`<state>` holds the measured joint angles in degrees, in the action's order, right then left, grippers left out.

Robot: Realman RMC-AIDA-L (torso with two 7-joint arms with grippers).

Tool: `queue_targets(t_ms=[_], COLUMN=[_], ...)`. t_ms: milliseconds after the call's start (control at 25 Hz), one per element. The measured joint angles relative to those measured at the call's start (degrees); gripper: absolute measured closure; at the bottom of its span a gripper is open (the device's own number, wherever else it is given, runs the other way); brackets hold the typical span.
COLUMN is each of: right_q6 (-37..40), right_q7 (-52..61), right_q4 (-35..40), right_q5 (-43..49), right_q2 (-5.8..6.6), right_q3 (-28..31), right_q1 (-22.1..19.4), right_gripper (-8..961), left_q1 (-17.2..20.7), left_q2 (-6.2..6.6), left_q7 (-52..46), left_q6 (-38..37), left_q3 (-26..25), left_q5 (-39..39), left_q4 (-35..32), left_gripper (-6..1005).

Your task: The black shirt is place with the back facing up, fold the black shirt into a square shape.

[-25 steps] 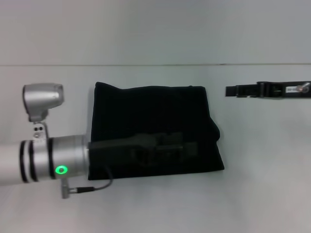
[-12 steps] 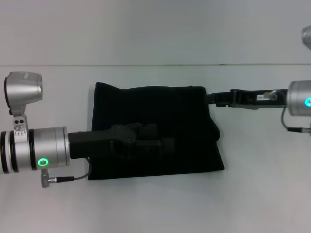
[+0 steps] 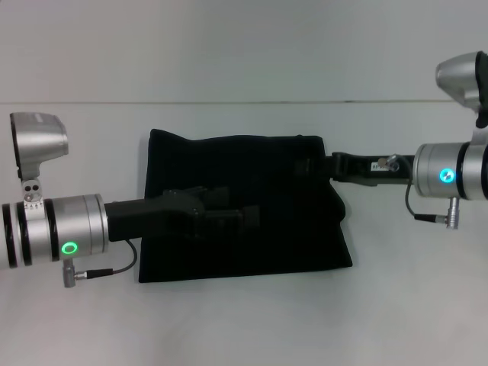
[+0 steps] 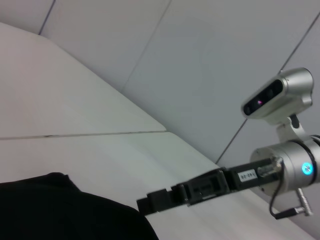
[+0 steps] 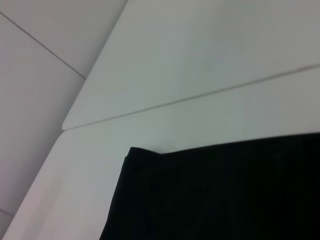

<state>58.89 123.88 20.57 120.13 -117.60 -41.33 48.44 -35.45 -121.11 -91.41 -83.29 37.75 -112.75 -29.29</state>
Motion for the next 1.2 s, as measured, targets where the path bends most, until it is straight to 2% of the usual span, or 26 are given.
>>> queue_targets(t_ms=[120,440,1200], right_q6=[-1.05,-5.26,-9.07], right_q7=[0.1,0.24,-0.42], right_q4=[-1.05,-1.55,-3.56], right_q5=[-0.09,-0.79,-0.87], right_q2=[-0.23,-1.9,-2.12], right_q3=[0.36,0.31,0.01], right_q1=[0.18,0.8,1.45], right_gripper=[372,372,371], left_q1=[0.02,0.04,-0.49], left_q2=[0.0,0.15,0.14], left_q7=[0.08,0.25,0.68], left_q6=[0.94,2.22,4.19], left_q3=[0.0,0.15,0.57], left_q5=[-0.01,-0.01,-0.01], left_q4=[-0.03,-0.41,-0.25], left_gripper=[50,49,49])
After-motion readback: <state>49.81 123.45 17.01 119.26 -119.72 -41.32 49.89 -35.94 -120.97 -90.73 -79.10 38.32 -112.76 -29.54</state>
